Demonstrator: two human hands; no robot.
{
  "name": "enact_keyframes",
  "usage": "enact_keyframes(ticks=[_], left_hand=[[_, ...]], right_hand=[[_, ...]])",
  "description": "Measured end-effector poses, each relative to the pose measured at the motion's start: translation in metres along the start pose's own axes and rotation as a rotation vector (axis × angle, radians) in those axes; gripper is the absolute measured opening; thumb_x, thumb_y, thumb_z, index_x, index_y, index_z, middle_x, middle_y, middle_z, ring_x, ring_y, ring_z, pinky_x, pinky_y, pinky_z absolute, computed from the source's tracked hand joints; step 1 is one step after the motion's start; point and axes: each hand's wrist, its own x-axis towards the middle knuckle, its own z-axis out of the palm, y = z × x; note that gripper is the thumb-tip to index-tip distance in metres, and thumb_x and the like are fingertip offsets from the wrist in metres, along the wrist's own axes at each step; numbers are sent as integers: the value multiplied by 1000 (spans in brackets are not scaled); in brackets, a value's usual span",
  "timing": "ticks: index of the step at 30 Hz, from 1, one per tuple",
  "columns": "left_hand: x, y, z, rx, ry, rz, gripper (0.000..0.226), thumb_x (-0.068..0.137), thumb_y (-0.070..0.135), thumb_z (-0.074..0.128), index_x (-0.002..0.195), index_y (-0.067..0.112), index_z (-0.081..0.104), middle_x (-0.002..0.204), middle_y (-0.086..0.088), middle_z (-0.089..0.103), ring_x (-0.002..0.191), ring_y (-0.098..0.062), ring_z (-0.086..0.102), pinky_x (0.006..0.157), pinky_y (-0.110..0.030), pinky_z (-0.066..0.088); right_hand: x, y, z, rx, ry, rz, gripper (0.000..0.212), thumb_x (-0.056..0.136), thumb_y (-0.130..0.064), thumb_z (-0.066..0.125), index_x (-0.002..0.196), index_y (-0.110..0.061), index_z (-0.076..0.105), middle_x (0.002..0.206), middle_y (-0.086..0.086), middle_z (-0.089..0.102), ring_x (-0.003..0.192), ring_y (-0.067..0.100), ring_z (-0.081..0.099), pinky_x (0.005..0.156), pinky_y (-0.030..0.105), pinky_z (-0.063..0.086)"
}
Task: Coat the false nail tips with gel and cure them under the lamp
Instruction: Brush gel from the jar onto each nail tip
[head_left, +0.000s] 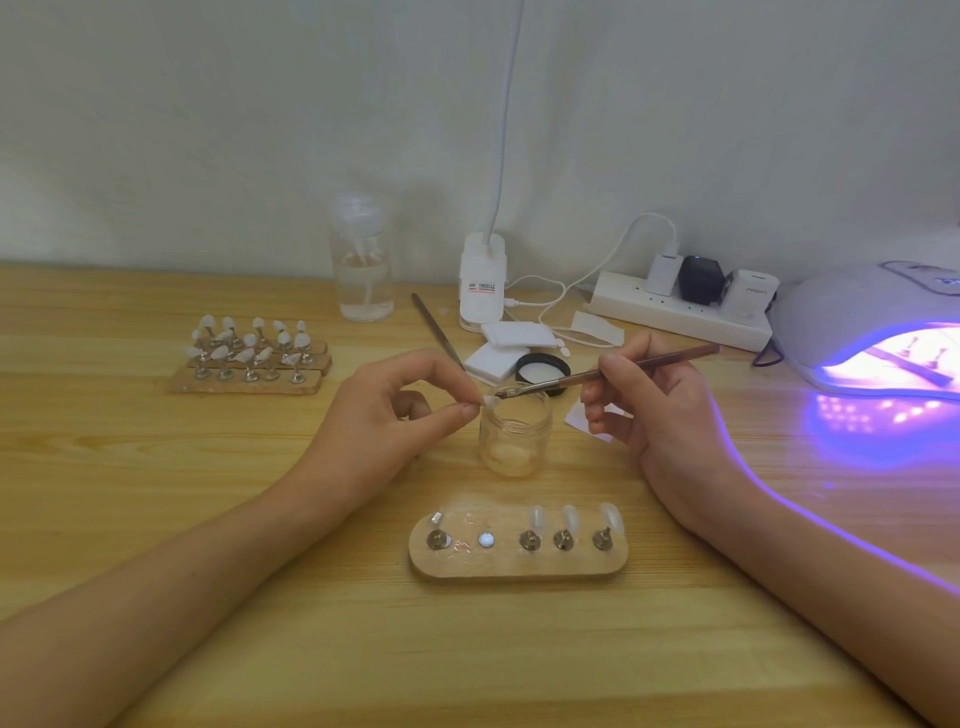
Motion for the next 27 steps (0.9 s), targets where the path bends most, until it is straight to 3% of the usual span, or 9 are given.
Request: enact_keyframes(ticks=[4, 9, 14, 19, 23, 27], left_hand=[[1, 0, 0, 12, -9, 8, 11, 85, 9, 74, 81, 18, 70, 59, 22, 59, 47, -5, 41, 46, -11, 35], [1, -1, -1, 16, -14, 8, 10, 86, 7, 74, 82, 16, 69, 60, 27, 59, 46, -3, 39, 46, -10, 33], [0, 0, -1, 32, -14, 15, 11, 85, 9, 74, 82, 18, 70, 60, 26, 59, 46, -2, 39, 47, -11, 34], [0, 0, 0, 41, -7, -12, 7, 84, 12, 76, 81, 17, 71, 54, 23, 56, 45, -1, 38, 46, -9, 32], [0, 0, -1, 22, 3, -44, 9, 83, 17, 78, 78, 22, 71, 55, 9, 56, 48, -5, 38, 47, -14, 32], [0, 2, -1, 38, -4, -64, 10, 82, 19, 79, 78, 24, 71, 84, -24, 66, 51, -9, 39, 49, -21, 33]], right_hand=[[0, -1, 0, 37, -34, -29, 19, 88, -24, 67, 76, -17, 54, 66, 4, 64, 59, 14, 60, 54, 23, 50], [-1, 0, 1, -14, -10, -13, 19, 83, -26, 65, 80, -12, 51, 65, 4, 65, 58, 14, 60, 53, 24, 51], [0, -2, -1, 22, -22, -34, 18, 89, -23, 66, 73, -21, 57, 66, 3, 64, 59, 14, 60, 54, 23, 50], [-2, -1, 0, -48, -2, -30, 17, 89, -19, 62, 80, -12, 50, 65, 4, 64, 58, 15, 60, 53, 25, 50], [-1, -2, 0, -5, 6, -37, 20, 89, -22, 67, 80, -12, 52, 65, 3, 64, 57, 14, 59, 53, 23, 50], [-2, -2, 1, -32, -24, -51, 19, 89, -21, 65, 81, -12, 51, 65, 3, 64, 59, 14, 60, 53, 23, 50]])
